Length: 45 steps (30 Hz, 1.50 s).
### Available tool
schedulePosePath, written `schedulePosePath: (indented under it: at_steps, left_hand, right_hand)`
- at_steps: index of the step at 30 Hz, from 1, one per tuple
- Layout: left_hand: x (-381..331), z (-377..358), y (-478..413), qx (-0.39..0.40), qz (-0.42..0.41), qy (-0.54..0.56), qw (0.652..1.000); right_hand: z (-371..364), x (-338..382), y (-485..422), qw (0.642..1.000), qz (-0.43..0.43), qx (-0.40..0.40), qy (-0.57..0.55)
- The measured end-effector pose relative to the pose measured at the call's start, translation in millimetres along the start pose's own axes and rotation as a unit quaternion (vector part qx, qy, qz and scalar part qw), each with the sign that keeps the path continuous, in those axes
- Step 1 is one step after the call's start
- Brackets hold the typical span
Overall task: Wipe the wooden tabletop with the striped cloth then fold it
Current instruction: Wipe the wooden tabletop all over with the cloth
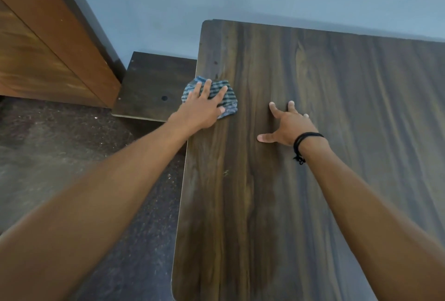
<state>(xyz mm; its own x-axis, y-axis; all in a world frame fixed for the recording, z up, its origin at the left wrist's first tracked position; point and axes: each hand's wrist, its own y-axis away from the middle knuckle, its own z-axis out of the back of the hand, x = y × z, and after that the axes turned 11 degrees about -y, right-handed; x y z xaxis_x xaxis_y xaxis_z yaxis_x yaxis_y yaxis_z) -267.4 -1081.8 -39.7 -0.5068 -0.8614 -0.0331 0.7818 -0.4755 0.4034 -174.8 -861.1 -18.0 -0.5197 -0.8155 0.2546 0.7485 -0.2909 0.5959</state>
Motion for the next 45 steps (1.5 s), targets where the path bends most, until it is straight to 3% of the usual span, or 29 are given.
schedulePosePath:
  at_steps: [3, 9, 16, 19, 23, 30, 36, 42, 45]
  left_hand:
    - [1.6, 7.7, -9.9, 0.012, -0.011, 0.008, 1.0]
    - [-19.6, -26.3, 69.9, -0.007, -0.041, -0.047, 0.998]
    - [5.6, 14.8, -38.8, -0.006, 0.01, 0.026, 1.0]
    - [-20.1, -13.1, 23.1, -0.053, -0.016, 0.003, 0.998]
    - [-42.1, -47.6, 109.1, -0.046, -0.047, -0.022, 0.998]
    - [-21.2, -13.1, 9.7, -0.045, -0.007, 0.005, 0.999]
    - [-55.4, -88.3, 180.8, -0.117, 0.003, 0.024, 0.993]
    - [-40.6, -51.5, 84.4, -0.093, 0.027, 0.018, 0.995]
    - [-47.8, -78.0, 120.3, -0.12, 0.01, 0.016, 0.993]
  right_hand:
    - [0.7, -1.5, -0.2, 1.0, -0.004, -0.003, 0.01]
    - [-0.3, 0.6, -0.2, 1.0, 0.0, 0.005, 0.021]
    - [0.2, -1.1, 4.1, 1.0, -0.001, 0.001, 0.017]
    - [-0.2, -1.2, 5.4, 1.0, 0.003, -0.001, 0.021]
    - [1.0, -0.5, 2.9, 1.0, 0.001, 0.005, 0.023]
    - [2.4, -0.9, 8.8, 0.999, 0.0, 0.0, 0.037]
    - [-0.1, -2.0, 8.6, 0.999, 0.012, -0.005, 0.036]
    - [-0.5, -3.9, 9.7, 0.999, 0.016, -0.015, 0.04]
    - [-1.7, -6.1, 10.5, 0.999, 0.018, -0.012, 0.048]
